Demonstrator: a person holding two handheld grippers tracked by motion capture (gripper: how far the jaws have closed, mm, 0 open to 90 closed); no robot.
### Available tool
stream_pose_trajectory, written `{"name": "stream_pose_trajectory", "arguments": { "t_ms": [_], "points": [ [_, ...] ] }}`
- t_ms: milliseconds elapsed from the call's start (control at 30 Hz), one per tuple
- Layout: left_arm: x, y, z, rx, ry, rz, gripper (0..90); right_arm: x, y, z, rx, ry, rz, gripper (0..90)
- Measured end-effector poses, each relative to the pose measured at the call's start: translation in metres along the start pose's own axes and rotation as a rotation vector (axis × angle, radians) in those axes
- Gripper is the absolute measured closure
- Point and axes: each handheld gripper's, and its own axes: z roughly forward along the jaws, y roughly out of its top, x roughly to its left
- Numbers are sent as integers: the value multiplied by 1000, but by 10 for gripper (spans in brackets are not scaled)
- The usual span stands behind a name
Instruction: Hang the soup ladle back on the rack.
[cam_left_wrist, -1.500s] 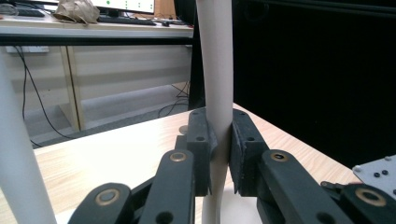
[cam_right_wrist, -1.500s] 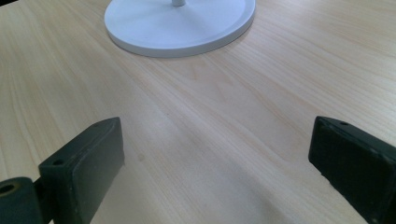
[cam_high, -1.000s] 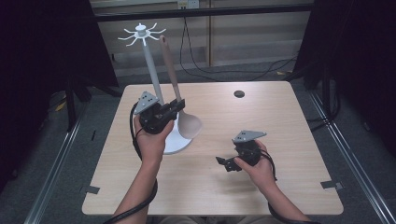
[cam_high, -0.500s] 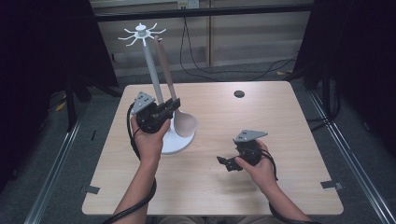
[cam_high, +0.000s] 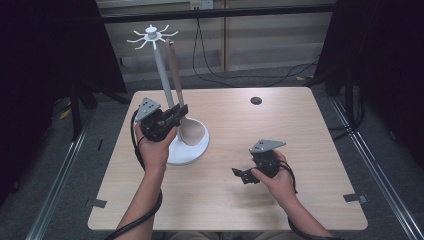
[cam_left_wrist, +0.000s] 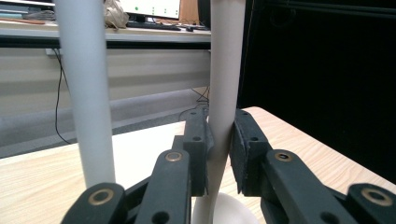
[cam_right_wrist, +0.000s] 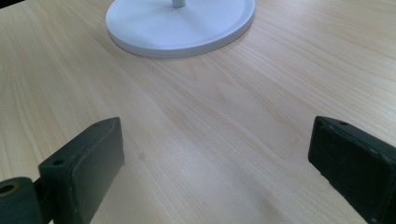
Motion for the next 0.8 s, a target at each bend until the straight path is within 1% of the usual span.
{"name": "stream_pose_trajectory", "arguments": {
  "t_ms": [167, 267, 367, 600, 700, 800],
  "points": [
    [3, 2, -2, 5, 1, 7, 756, 0, 0, 1, -1, 1, -5, 29],
    [4, 2, -3, 3, 7, 1, 745, 1, 0, 1, 0, 4, -7, 29],
    [6, 3, -4, 5, 1, -4, 724, 1, 0, 1, 4, 1, -4, 29],
    [6, 3, -3, 7, 3, -5, 712, 1, 0, 2, 2, 1, -5, 29],
    [6, 3, -3, 10, -3, -2, 699, 1, 0, 1, 1, 2, -4, 29],
    [5, 3, -3, 11, 1, -5, 674, 0, 0, 1, 2, 1, -4, 29]
  ]
}}
